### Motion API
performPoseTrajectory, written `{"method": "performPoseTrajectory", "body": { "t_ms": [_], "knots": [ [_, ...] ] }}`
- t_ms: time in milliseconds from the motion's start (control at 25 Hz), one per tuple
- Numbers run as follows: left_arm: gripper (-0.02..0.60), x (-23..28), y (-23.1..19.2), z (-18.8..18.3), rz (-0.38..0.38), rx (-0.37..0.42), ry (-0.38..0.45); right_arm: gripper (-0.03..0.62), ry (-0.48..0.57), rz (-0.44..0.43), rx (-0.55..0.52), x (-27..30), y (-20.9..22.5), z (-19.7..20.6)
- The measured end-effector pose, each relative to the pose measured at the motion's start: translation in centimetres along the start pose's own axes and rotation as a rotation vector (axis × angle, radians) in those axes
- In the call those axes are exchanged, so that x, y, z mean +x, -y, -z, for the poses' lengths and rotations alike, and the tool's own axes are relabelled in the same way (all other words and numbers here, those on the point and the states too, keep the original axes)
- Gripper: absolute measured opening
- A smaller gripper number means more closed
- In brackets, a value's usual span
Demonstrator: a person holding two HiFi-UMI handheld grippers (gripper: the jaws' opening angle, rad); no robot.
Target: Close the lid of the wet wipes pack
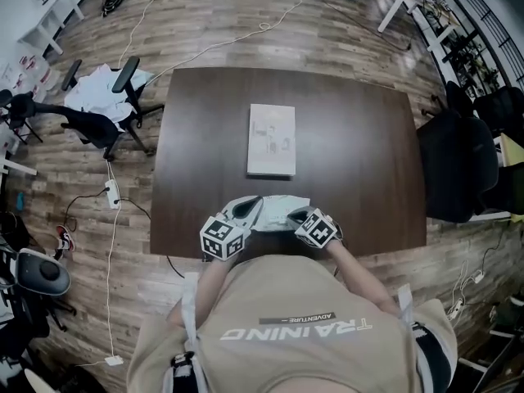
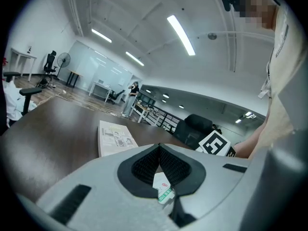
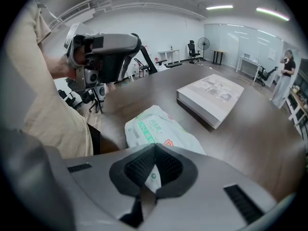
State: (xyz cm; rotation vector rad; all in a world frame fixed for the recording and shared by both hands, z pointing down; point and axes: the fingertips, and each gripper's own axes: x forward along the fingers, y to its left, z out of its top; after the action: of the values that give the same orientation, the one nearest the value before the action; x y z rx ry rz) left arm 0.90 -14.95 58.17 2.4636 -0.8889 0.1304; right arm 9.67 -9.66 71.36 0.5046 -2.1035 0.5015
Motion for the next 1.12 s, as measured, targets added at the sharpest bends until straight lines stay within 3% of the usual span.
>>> {"method": "performPoseTrajectory", "body": {
  "t_ms": [160,360,840,1120],
  "knots": [
    [0.009,-1.4,-1.4,-1.0,-0.046,-0.038,0.045,0.014,0.051,0.000,-0.016,-1.0,0.1,-2.9],
    [0.009,-2.6,-2.1,-0.9,-0.078,-0.012,0.059,0.014,0.077,-0.021,-0.028,-0.5,0.2,-5.0],
    [0.009,-4.6,-3.0,0.7,-0.130,-0.041,0.052,0.014,-0.031,-0.086,0.003,2.6,-0.4,-2.5],
    [0.009,-3.6,-2.5,1.4,-0.104,-0.060,0.038,0.014,0.000,-0.068,0.053,3.7,-0.6,-2.0]
  ]
}}
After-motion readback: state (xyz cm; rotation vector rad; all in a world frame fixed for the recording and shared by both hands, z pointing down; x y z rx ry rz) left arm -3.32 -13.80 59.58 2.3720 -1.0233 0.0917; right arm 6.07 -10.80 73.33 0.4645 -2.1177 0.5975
